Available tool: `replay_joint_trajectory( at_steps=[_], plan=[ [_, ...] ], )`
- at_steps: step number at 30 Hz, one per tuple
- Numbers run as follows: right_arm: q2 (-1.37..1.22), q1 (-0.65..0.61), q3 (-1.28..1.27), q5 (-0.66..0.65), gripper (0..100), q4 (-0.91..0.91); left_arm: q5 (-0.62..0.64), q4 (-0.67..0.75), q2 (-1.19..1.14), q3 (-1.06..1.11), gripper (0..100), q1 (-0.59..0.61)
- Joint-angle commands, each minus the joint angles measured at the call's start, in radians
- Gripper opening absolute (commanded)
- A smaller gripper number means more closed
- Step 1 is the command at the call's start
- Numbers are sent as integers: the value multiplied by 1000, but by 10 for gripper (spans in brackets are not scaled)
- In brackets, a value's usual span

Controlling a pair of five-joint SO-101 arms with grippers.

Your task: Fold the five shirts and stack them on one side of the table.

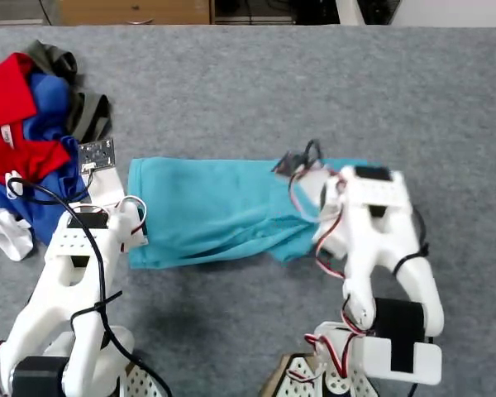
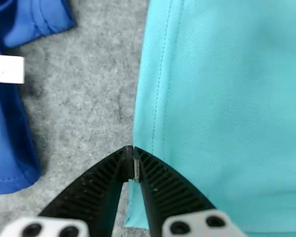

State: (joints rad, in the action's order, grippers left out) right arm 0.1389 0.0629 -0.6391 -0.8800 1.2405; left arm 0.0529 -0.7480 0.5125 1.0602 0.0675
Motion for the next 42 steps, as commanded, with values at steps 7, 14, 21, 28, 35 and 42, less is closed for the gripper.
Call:
replay_joint_trajectory(
  at_steps=[7, 14, 21, 28, 35, 42],
  plan=[
    [-76, 7, 375, -6, 4, 35, -2, 6, 25, -2, 19, -14],
    [-332, -5, 631, -6, 4, 31, -2, 6, 25, -2, 19, -14],
    [-487, -33, 789, -8, 105, 44, -2, 6, 24, -2, 19, -14],
    [-407, -36, 802, -29, 234, 124, -2, 8, 24, -2, 19, -14],
    [-251, -77, 607, -69, 13, 253, -2, 8, 25, -2, 19, -14],
    [-163, -203, 288, 28, 4, 5, -2, 9, 27, -2, 19, -14]
  ],
)
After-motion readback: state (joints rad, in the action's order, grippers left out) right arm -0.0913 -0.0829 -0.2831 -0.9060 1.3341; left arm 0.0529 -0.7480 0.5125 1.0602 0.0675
